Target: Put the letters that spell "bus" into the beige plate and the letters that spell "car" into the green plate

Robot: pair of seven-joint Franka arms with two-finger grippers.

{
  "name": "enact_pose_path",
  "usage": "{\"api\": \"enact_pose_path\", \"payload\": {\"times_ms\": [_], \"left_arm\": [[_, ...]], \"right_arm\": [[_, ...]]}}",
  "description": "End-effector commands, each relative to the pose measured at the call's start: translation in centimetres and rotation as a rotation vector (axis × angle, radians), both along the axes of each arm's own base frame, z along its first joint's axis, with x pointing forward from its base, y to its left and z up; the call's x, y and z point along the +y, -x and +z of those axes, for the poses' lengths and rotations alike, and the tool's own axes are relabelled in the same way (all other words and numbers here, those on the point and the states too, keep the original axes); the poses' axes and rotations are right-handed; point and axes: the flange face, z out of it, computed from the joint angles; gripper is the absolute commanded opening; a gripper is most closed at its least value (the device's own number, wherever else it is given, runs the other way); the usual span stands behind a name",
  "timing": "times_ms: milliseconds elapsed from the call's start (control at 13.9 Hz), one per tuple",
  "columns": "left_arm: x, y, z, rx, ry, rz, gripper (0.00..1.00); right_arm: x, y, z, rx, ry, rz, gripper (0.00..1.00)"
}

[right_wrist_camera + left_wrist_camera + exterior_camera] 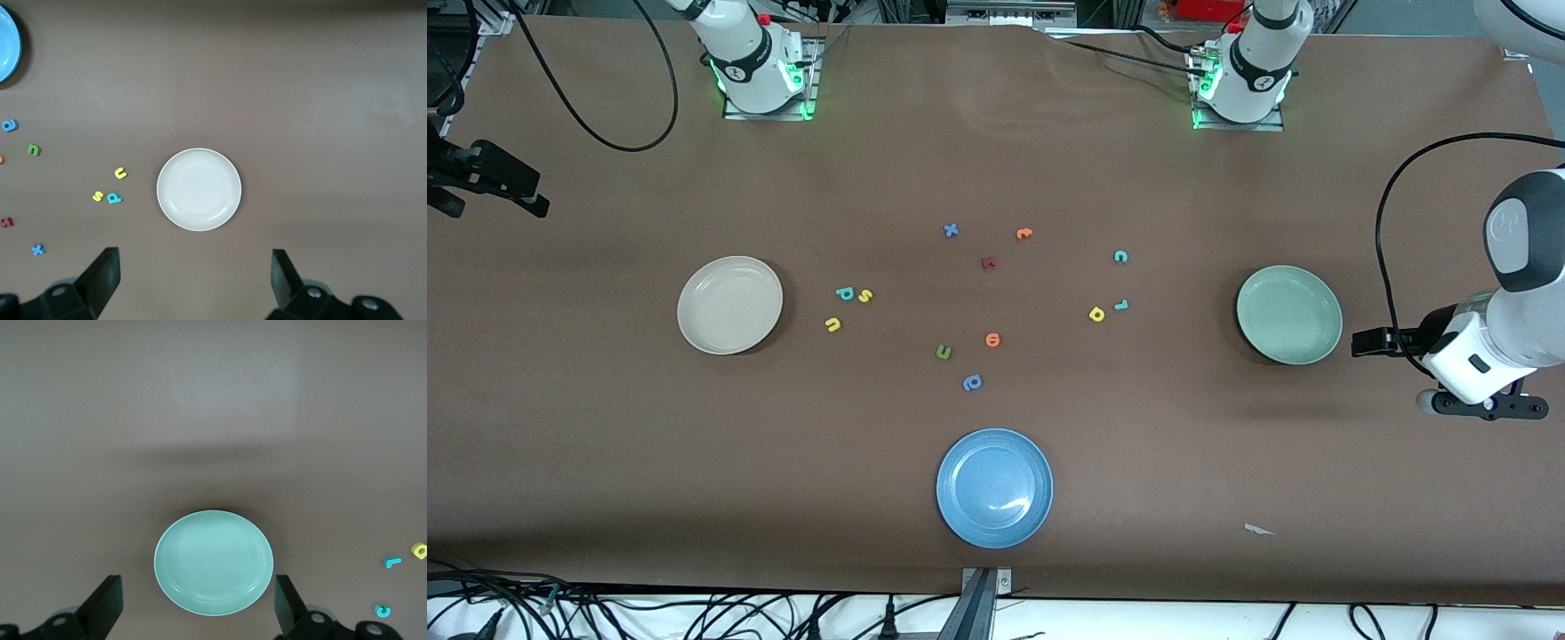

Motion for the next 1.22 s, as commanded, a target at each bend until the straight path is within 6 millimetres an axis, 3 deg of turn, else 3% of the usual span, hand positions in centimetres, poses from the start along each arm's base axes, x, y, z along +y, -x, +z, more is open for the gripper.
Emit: {"api": "enact_pose_path", "payload": {"times_ms": [0, 504, 1152], "left_arm": [[-0.2, 0.2, 0.2, 0.003, 0.022, -0.013, 1.0], [-0.3, 0.3, 0.8, -0.007, 0.021, -0.013, 1.0], [-0.5, 1.6, 5.9, -0.064, 0.022, -0.017, 1.0]], "right_arm": [[-0.1, 0.3, 0.5, 0.003, 0.004, 0.003, 1.0], [-0.1, 0.3, 0.6, 0.001, 0.004, 0.003, 1.0], [-0.2, 0.3, 0.6, 0.001, 0.004, 0.002, 1.0]]}}
